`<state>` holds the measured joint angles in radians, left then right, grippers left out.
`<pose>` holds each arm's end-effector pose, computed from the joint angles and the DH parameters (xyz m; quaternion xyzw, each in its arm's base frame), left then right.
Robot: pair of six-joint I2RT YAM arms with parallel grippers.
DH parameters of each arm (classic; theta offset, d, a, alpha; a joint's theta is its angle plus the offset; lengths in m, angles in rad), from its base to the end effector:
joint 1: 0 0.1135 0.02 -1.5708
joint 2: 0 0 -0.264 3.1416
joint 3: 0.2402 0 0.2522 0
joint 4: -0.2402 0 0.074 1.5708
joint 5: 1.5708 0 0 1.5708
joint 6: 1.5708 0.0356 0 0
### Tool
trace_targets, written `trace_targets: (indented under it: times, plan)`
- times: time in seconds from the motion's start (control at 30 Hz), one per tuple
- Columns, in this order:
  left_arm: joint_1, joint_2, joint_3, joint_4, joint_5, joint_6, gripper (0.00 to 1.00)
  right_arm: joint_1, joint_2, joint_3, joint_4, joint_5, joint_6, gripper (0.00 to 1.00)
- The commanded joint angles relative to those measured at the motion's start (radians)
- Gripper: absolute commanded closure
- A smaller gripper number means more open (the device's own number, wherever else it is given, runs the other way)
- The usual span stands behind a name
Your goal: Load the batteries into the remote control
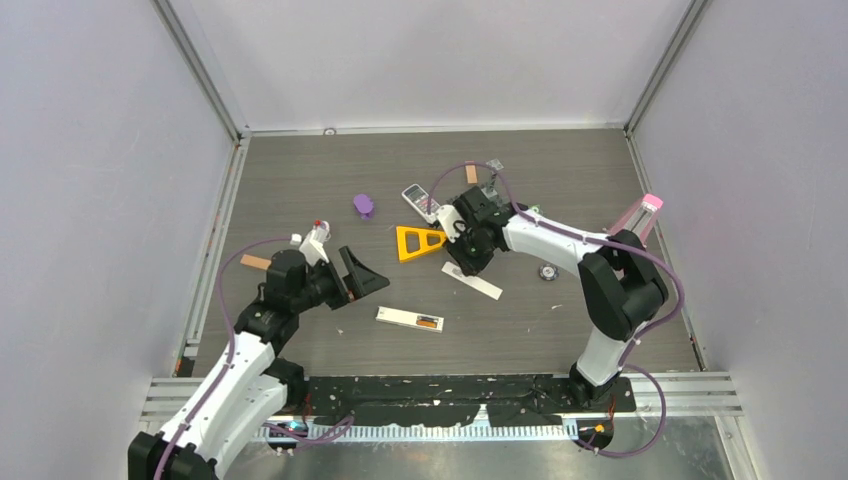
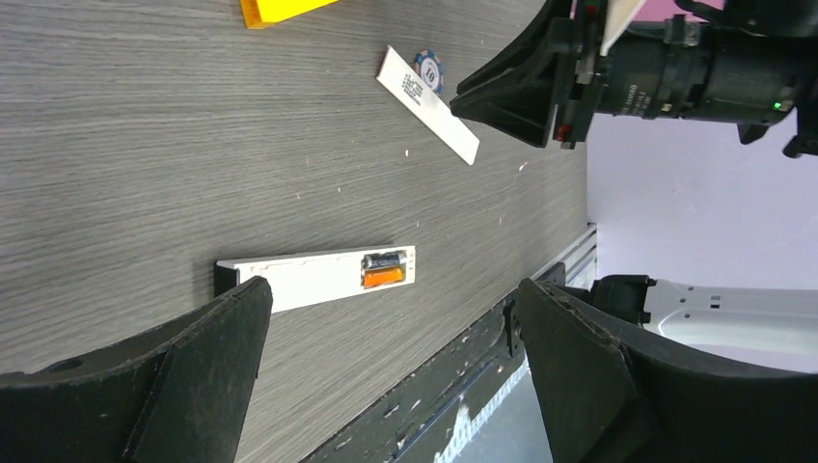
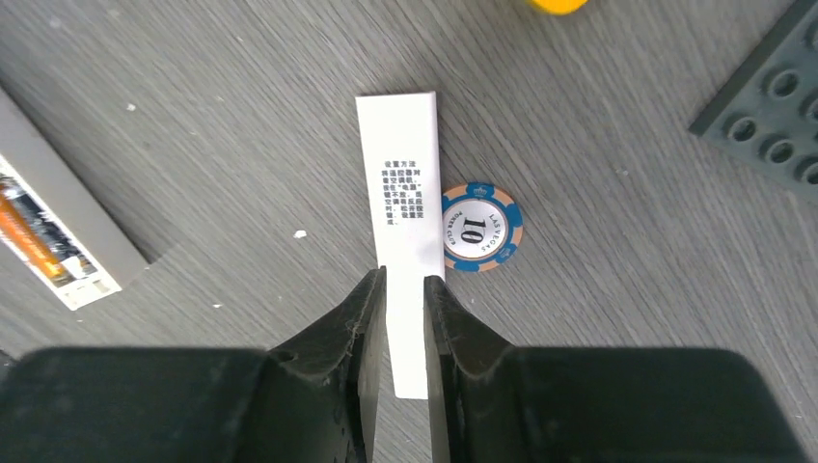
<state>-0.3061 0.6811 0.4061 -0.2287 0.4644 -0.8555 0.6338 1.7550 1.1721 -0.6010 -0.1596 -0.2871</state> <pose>0.1474 -0.0633 0.2199 -0.1146 0.8382 -0.4372 0.3051 0.2763 0.2101 0.1872 -0.4484 0.8695 0.1101 0.1753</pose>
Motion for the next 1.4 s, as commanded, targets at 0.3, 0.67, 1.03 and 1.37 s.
trace_targets:
  times: [0.3,0.67,1.03,1.37]
  plan:
    - [-0.022,0.123,0.008,0.221,0.025,-0.015,0.04,0.029,-0.013,0.020,0.036,0.071,0.059,0.38]
    - [-0.022,0.061,0.013,0.139,-0.046,0.021,0.05,0.086,0.095,0.127,0.079,0.099,0.033,0.33]
    - [-0.022,0.046,0.024,0.089,-0.067,0.042,0.05,0.085,0.202,0.226,0.037,0.120,-0.023,0.42]
    - [-0.022,0.046,0.025,0.078,-0.070,0.047,0.05,0.067,0.254,0.264,-0.046,0.080,-0.032,0.51]
